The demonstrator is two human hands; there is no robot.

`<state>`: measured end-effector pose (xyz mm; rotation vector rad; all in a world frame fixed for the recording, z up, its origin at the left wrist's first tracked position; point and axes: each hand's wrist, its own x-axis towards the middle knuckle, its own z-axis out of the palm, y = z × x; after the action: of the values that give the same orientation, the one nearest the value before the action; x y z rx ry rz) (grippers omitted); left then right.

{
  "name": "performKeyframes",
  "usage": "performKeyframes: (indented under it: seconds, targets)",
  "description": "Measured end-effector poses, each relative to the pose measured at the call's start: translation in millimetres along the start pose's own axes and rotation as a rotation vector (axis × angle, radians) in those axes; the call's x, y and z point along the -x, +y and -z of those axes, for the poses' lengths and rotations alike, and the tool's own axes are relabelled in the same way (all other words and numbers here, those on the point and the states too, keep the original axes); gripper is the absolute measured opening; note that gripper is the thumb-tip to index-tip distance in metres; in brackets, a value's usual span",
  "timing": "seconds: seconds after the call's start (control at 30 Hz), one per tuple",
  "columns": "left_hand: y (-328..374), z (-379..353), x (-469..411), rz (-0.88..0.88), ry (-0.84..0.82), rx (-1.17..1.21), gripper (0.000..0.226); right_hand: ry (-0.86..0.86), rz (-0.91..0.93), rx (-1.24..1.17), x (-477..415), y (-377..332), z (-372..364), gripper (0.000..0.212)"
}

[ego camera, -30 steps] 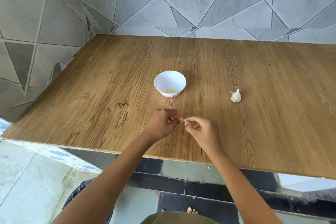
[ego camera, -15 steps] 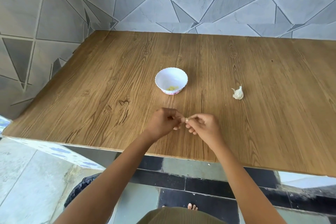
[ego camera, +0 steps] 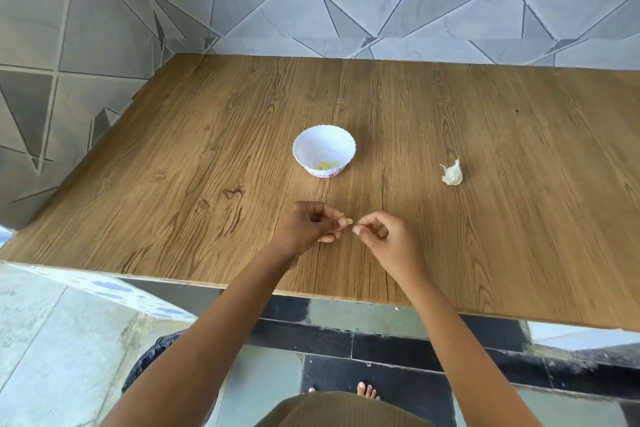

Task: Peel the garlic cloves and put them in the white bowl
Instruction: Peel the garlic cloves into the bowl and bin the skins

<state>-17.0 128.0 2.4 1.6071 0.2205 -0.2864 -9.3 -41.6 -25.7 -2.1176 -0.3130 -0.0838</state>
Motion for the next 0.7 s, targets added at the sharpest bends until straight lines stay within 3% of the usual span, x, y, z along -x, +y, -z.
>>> performKeyframes:
  seconds: [0.1,0.23,0.37,0.57,0.7]
  targets:
    - [-1,-1,0,0.003,-0.007,-0.012,0.008,-0.101,-0.098,-0.268,-1,-5,2,0.011]
    - [3,-2,1,0.013,-0.051,0.011,0.004,-0.147,-0.209,-0.453,-1,-11,5,0.009]
    - [9,1,4,0.125,-0.189,0.193,0.006,-0.277,-0.352,-0.682,0,-15,13,0.008]
    - [16,0,5,0.3,-0.267,0.328,0.02,-0.343,-0.317,-0.623,-2,-21,19,0.008]
    - [15,-3,2,0.268,-0.148,0.286,0.016,-0.225,-0.262,-0.531,-3,-23,16,0.007]
